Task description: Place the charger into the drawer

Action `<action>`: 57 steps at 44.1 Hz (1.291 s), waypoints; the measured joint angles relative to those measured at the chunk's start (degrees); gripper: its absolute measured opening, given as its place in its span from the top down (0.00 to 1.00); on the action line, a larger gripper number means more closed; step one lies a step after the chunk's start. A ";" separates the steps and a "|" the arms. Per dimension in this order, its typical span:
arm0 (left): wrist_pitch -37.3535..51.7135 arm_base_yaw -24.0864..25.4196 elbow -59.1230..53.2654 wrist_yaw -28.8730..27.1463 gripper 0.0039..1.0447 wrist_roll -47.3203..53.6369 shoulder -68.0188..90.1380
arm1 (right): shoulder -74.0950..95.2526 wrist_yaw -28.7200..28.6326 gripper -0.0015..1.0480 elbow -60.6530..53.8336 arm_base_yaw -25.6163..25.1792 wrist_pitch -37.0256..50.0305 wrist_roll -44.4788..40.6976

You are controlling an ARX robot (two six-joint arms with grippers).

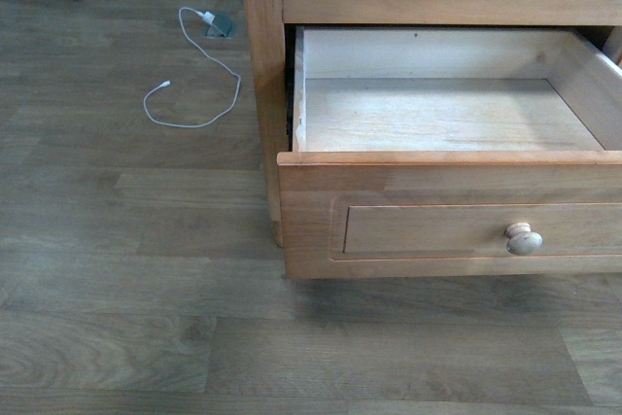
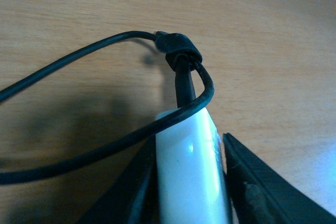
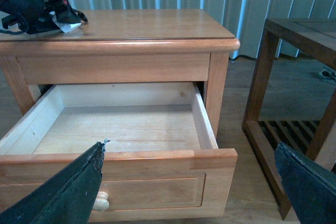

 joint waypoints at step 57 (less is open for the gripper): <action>22.21 -8.46 -61.70 19.17 0.78 24.87 -34.60 | 0.00 0.00 0.08 0.00 0.00 0.00 0.00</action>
